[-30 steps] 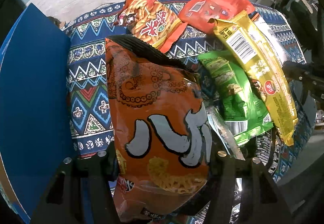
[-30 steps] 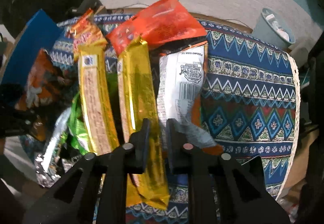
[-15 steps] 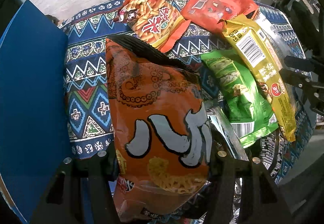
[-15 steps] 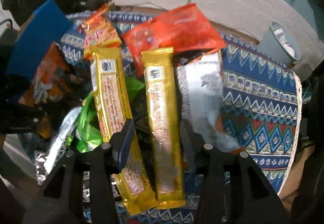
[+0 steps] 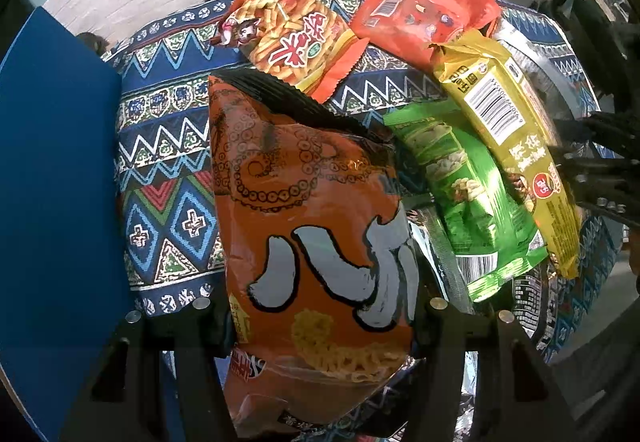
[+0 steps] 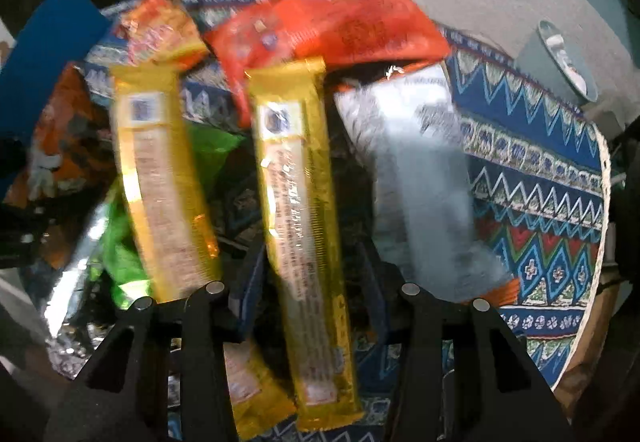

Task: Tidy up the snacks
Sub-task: 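Close left tool on orange chip bag while right tool grips yellow wafer bar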

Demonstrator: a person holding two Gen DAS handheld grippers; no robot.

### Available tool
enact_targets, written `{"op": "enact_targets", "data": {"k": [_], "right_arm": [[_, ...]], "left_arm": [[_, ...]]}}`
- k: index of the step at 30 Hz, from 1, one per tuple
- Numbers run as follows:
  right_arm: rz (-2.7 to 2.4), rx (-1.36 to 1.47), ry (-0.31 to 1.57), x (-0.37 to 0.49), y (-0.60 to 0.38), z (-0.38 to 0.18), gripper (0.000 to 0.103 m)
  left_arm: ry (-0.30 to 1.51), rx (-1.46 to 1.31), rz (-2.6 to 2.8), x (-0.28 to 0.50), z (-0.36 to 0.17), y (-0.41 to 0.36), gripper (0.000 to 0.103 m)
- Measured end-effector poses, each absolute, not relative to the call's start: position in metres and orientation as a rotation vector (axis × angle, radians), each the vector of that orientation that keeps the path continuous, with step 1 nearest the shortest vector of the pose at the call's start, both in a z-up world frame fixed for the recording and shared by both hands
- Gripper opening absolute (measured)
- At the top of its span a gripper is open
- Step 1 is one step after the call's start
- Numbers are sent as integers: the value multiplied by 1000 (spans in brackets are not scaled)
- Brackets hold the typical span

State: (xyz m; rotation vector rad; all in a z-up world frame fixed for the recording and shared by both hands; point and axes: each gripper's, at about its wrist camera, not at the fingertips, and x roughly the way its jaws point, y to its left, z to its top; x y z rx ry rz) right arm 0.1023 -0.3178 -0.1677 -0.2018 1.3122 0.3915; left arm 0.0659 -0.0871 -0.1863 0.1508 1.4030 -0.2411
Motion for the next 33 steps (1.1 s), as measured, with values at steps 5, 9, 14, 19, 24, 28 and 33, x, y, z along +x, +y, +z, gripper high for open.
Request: {"op": "enact_targets", "data": {"k": [5, 9, 14, 19, 24, 28, 33], "right_arm": [[385, -252, 1309, 103, -311, -170, 32], [392, -294, 1296, 96, -304, -162, 31], [391, -292, 1271, 87, -304, -144, 31], [391, -277, 1236, 77, -309, -124, 31], [406, -277, 1182, 65, -312, -104, 30], [417, -271, 1133, 58, -313, -86, 30], [427, -272, 1082, 52, -308, -63, 30]], "left_arm": [[1394, 158, -248, 63, -184, -86, 61], [1373, 169, -248, 58, -179, -85, 58], [1332, 187, -249, 50, -163, -88, 57], [1291, 202, -246, 35, -149, -90, 55], [1244, 217, -237, 23, -131, -86, 55], [1204, 192, -226, 19, -113, -79, 55], [1159, 180, -220, 5, -91, -68, 55]]}}
